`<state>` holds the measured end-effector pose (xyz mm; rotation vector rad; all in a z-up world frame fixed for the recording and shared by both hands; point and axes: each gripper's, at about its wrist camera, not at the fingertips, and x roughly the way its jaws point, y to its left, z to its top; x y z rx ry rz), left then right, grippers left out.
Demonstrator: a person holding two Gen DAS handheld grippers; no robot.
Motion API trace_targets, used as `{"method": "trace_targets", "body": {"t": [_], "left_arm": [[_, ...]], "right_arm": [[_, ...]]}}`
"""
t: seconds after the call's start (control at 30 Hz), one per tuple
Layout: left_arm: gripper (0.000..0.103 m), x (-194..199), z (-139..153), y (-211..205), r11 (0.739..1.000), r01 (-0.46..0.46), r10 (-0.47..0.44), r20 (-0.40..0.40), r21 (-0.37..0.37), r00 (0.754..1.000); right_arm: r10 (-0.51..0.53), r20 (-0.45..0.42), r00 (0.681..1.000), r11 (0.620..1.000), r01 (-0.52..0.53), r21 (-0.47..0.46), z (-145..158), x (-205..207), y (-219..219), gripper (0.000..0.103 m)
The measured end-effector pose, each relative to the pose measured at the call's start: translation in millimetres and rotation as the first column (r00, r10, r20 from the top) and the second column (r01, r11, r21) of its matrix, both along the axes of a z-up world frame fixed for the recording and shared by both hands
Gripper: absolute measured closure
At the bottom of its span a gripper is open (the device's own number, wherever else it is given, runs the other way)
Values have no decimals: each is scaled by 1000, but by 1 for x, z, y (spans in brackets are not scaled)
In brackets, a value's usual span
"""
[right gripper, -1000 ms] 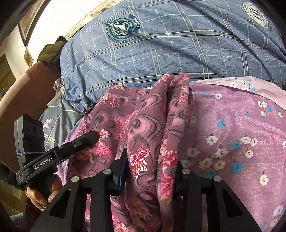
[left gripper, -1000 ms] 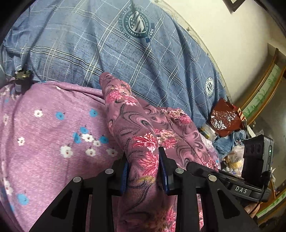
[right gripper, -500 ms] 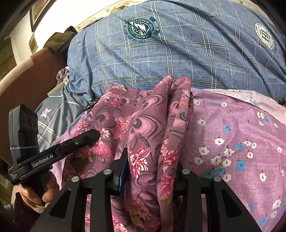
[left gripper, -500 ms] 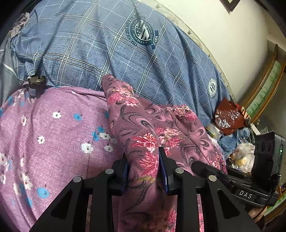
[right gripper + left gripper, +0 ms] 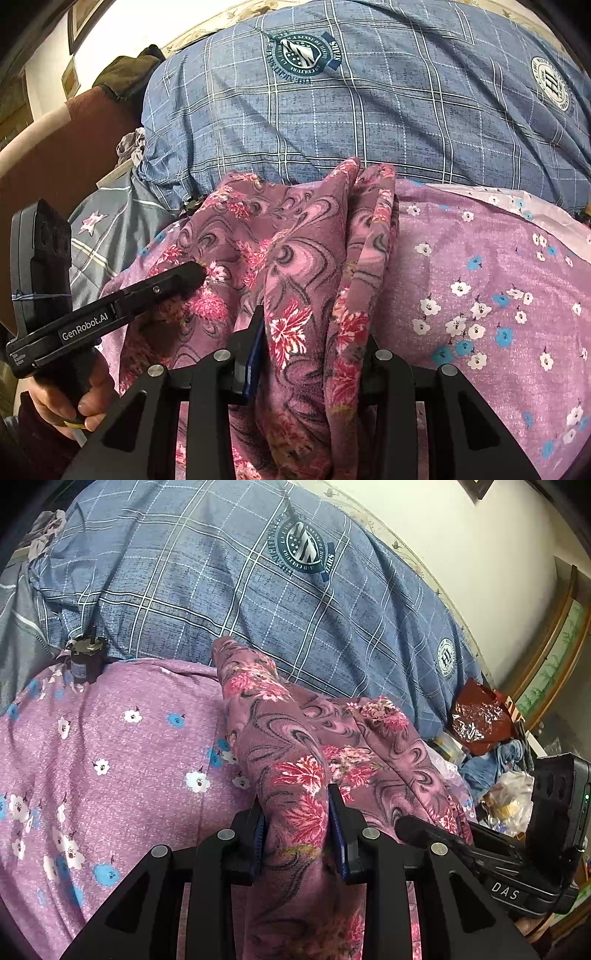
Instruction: Fold small clothes
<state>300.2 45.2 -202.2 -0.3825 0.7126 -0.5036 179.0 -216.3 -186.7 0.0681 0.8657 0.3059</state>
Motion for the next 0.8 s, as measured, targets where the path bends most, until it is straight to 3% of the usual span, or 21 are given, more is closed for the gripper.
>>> {"method": "trace_targets", "body": {"t": [0.8], "left_arm": [[76, 11, -9, -22, 996, -21, 25, -50, 85, 998]], "right_arm": [[-15, -55, 998, 998, 12, -54, -27, 9, 3, 67]]}}
